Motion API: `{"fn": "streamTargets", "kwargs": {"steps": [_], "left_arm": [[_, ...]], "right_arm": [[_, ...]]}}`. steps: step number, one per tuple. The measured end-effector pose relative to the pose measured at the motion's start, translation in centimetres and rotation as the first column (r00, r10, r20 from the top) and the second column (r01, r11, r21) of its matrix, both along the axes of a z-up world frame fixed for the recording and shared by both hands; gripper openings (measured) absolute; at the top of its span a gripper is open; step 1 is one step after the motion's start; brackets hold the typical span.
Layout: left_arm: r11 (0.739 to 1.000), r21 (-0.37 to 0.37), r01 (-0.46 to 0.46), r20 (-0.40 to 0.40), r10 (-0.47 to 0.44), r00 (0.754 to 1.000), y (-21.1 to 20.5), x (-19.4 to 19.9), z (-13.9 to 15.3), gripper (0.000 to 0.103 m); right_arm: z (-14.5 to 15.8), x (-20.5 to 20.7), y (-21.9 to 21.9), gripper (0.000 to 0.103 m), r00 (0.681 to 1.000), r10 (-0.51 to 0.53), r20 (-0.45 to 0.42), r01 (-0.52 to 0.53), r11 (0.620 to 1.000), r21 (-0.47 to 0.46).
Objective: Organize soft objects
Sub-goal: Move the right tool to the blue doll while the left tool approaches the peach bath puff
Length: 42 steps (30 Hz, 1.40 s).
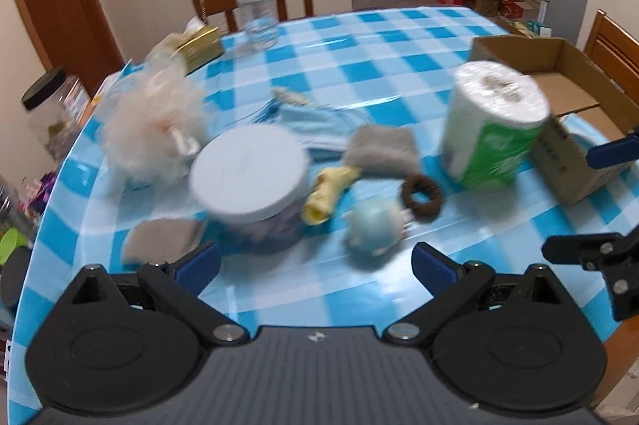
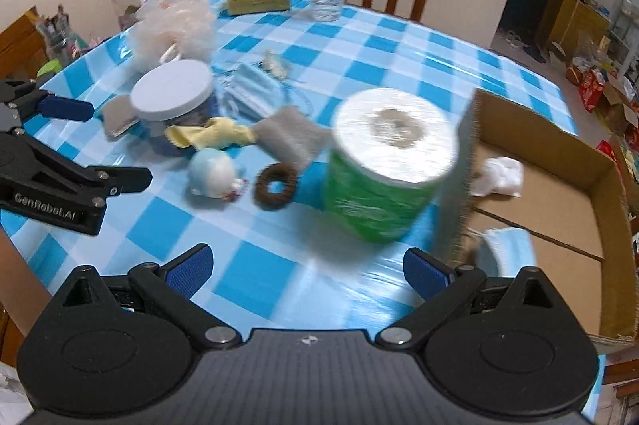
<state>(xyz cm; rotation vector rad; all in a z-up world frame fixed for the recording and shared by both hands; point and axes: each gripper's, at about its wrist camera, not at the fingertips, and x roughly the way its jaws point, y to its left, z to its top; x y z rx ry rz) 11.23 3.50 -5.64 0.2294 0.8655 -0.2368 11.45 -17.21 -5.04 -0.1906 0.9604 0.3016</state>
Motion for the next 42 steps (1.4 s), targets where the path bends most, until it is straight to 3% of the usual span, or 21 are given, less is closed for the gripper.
{"fn": "streamTargets", "kwargs": {"steps": [7,16,29,35,42], "left_arm": [[1.0,-0.025,-0.011,-0.017,0.01,1.0,5.0,1.0,-1.4,0.101],[0.995,-0.013,-0.101,-0.044,0.101,0.994,7.7,1.9,-2.5,0.101],[0.954,0.039,-0.296,-0.093,0.298,0.95,9.7,2.4,-2.9,0.101],[0.95,0.044,-0.311,-0.107,0.314,0.944,9.8,3.0,-3.3,0.101],[0.955,0.046,-0.294,-0.1,0.297,0.95,9.5,4.0,-3.4,0.101]], "right_arm": [[-1.7,0.4,4.9,0.103,0.999,0.022,-0.039,-0.024,0.999,-0.028],[-4.2,2.5,8.9,0.103,0.992,0.104,-0.07,-0.108,0.992,-0.058],[-7.3,8.5,11.9,0.103,0.956,0.291,-0.03,-0.291,0.957,-0.011],[-8.4,9.7,12.9,0.103,0.939,0.335,-0.081,-0.335,0.942,0.019],[-8.6,8.2,12.8,0.103,0.914,0.373,-0.162,-0.365,0.928,0.078]]}}
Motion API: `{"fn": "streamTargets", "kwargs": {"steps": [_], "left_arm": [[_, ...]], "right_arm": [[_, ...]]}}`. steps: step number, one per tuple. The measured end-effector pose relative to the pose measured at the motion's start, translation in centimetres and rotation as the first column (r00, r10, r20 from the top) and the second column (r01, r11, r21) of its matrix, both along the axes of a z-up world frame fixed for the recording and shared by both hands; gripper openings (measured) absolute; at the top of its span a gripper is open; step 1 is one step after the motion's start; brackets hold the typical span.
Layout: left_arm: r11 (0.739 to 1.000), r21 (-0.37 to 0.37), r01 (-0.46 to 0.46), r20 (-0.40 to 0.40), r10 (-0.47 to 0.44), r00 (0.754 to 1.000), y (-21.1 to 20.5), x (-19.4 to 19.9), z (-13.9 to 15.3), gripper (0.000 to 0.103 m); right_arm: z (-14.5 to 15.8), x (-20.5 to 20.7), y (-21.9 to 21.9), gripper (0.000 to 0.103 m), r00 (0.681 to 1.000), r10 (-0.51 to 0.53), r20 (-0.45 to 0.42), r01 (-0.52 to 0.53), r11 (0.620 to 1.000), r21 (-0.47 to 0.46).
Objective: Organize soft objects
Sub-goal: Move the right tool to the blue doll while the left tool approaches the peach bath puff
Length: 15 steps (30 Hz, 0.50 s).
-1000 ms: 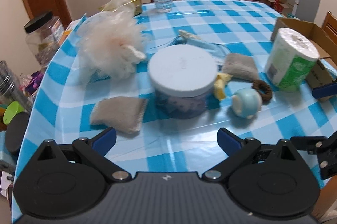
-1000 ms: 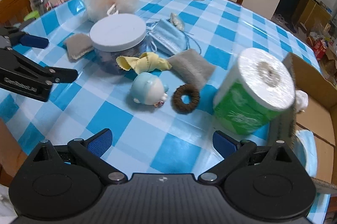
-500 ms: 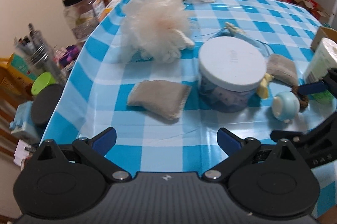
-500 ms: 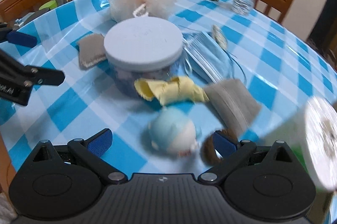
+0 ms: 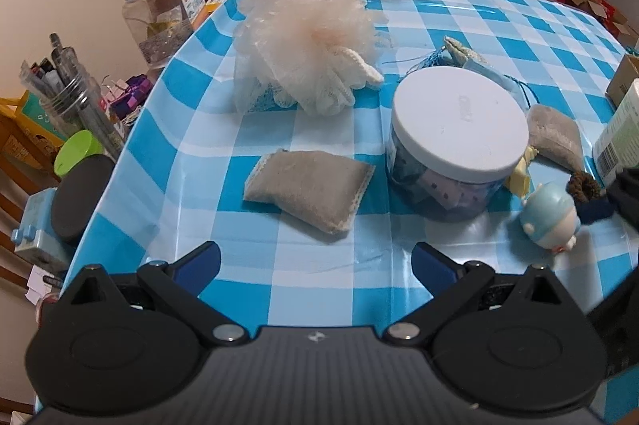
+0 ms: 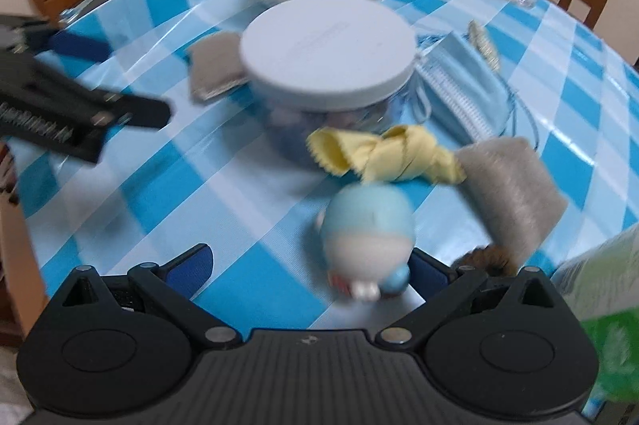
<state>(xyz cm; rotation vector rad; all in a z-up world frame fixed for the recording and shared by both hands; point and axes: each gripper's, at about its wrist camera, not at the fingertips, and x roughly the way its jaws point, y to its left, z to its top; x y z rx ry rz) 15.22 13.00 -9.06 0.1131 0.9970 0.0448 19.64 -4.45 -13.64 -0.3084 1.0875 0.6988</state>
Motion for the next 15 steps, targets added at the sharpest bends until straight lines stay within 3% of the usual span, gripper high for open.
{"fn": "streamTargets", "kwargs": {"steps": [7,15], "left_arm": [[0.999,-0.001,0.039,0.025,-0.039,0.999,-0.2,1.1,0.7,0.101],[0.998,-0.004,0.058,0.124,-0.057,0.991,1.9,4.8,4.2,0.101]], "right_arm": [[-0.4,-0.9,0.5,0.103,0.999,-0.016,0.037,0.017,1.0,-0.02],[-0.6,-1.5,0.9,0.103,0.997,0.011,0.075,-0.006,0.998,-0.057]]}}
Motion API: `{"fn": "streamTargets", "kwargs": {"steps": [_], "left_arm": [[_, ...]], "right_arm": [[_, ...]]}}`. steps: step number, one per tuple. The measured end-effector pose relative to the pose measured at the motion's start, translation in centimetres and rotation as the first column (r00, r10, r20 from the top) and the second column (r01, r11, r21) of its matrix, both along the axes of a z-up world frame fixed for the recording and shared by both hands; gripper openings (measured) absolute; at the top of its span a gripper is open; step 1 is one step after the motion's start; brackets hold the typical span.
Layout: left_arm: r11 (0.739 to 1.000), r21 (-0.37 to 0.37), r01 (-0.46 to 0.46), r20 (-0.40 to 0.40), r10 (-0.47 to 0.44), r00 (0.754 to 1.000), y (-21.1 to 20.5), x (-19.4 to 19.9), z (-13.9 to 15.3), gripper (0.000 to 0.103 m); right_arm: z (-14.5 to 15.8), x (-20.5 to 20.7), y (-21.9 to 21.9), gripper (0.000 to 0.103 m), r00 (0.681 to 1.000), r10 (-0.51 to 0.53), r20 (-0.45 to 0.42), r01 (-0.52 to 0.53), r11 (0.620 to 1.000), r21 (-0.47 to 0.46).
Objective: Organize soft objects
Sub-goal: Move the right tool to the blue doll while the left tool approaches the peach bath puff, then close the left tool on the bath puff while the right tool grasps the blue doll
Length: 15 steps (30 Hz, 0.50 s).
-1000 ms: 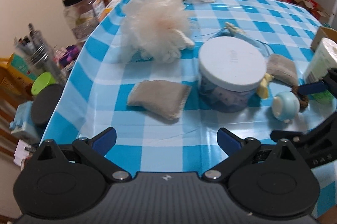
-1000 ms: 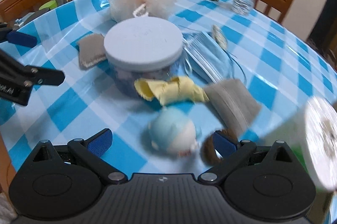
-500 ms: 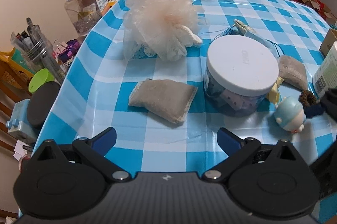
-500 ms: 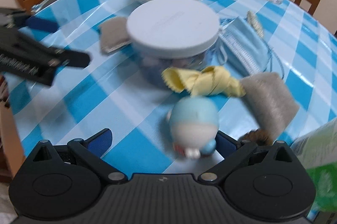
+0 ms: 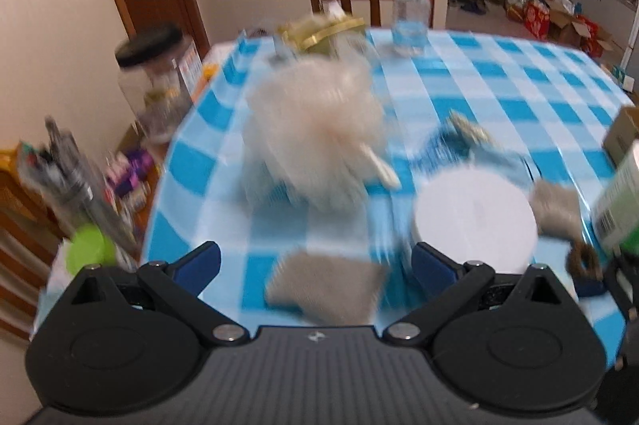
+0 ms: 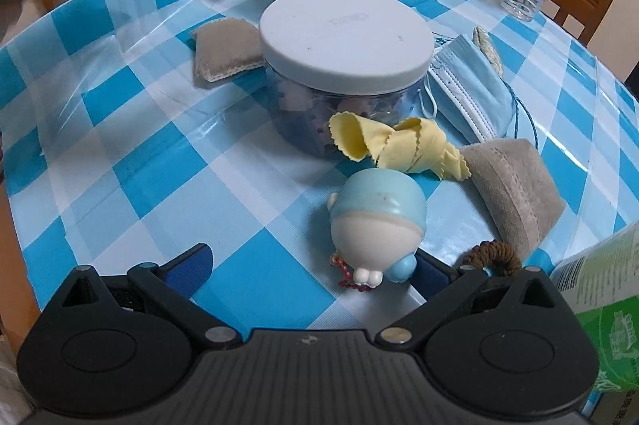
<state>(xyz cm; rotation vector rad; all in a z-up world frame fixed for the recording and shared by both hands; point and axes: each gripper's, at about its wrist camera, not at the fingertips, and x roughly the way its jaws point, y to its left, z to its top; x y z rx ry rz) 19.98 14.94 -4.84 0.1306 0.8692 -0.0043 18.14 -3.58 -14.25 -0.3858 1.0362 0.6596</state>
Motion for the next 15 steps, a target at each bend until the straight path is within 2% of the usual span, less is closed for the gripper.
{"fn": "streamTargets", "kwargs": {"steps": [6,10,15], "left_arm": [[1.0,-0.027,-0.008,0.047,0.009,0.999,0.4,4.5,1.0,0.101],[0.998,-0.063,0.003,0.033,-0.001,0.999,0.2,7.8,0.0,0.101],[0.998,-0.059,0.028,0.015,-0.027,1.0,-0.3,10.9,-1.2,0.101]], "right_arm": [[0.0,0.0,-0.1,0.103,1.0,-0.004,0.01,0.004,1.0,0.006],[0.0,-0.2,-0.2,0.103,1.0,-0.003,0.017,0.003,1.0,0.012],[0.0,-0.3,-0.2,0.103,1.0,-0.003,0.021,0.002,1.0,0.015]]}}
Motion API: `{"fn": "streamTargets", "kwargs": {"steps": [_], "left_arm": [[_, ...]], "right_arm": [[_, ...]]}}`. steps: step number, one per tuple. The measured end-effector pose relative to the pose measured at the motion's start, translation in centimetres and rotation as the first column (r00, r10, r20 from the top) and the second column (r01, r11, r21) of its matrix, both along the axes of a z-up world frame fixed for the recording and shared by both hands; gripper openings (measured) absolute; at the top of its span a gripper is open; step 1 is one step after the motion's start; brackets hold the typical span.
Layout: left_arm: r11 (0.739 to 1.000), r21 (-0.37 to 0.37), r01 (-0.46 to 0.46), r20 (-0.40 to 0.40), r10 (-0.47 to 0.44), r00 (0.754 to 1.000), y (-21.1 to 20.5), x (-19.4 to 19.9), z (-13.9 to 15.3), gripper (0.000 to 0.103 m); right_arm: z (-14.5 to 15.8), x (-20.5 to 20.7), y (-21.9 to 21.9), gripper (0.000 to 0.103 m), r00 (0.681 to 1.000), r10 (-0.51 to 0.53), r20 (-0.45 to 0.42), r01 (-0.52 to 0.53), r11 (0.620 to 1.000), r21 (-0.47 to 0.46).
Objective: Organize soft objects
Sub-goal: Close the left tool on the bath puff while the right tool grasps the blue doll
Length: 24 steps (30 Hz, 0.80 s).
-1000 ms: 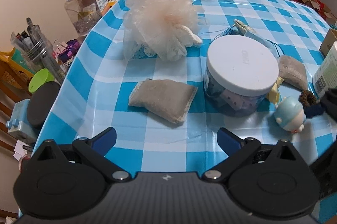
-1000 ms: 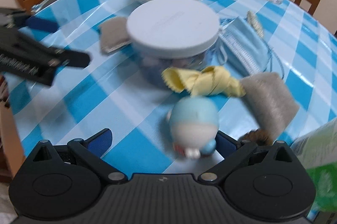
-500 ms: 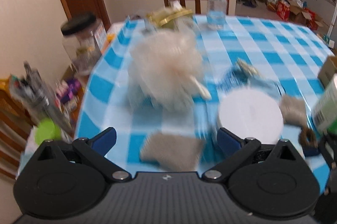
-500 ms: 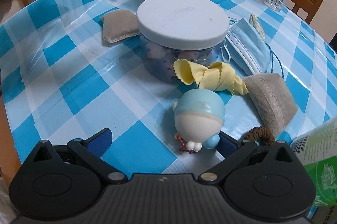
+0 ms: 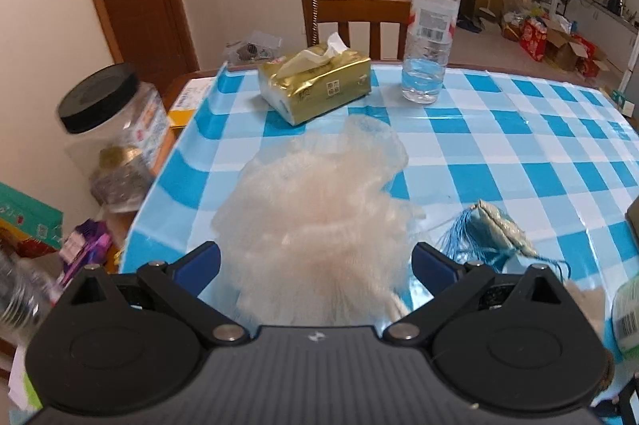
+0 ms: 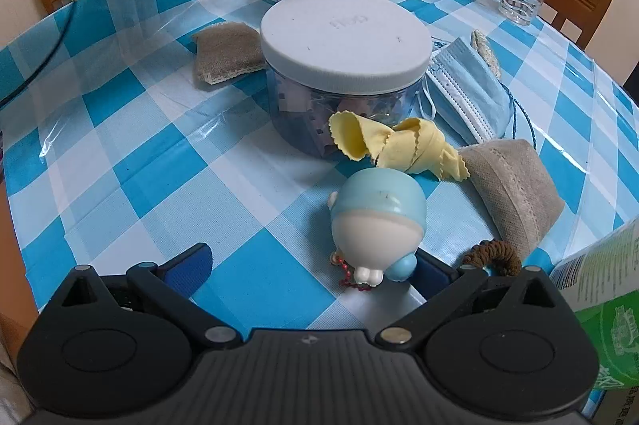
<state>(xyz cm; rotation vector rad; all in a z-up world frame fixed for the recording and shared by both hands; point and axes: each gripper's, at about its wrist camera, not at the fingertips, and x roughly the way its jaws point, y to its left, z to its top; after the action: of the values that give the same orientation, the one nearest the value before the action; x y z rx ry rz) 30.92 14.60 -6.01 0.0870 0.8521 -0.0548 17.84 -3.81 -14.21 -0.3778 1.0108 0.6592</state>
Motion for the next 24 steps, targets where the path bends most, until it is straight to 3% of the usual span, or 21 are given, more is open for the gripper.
{"fn": "streamTargets", "kwargs": {"steps": [6,19,24], "left_arm": [[1.0,-0.008,-0.022,-0.038,0.022,0.999,0.3,2.8,-1.9,0.101],[0.999,-0.041,-0.004,-0.06,0.001,0.998,0.5,4.5,-3.9,0.102],[0.999,-0.041,-0.004,-0.053,0.002,0.999,0.5,4.8,-4.0,0.102]], "right_arm": [[0.0,0.0,0.0,0.103,1.0,-0.003,-0.002,0.003,1.0,-0.001],[0.1,0.0,0.0,0.103,0.999,-0.032,0.0,0.032,0.999,-0.004],[0.9,-0.1,-0.1,0.103,0.996,-0.061,0.062,0.061,0.998,0.007]]}}
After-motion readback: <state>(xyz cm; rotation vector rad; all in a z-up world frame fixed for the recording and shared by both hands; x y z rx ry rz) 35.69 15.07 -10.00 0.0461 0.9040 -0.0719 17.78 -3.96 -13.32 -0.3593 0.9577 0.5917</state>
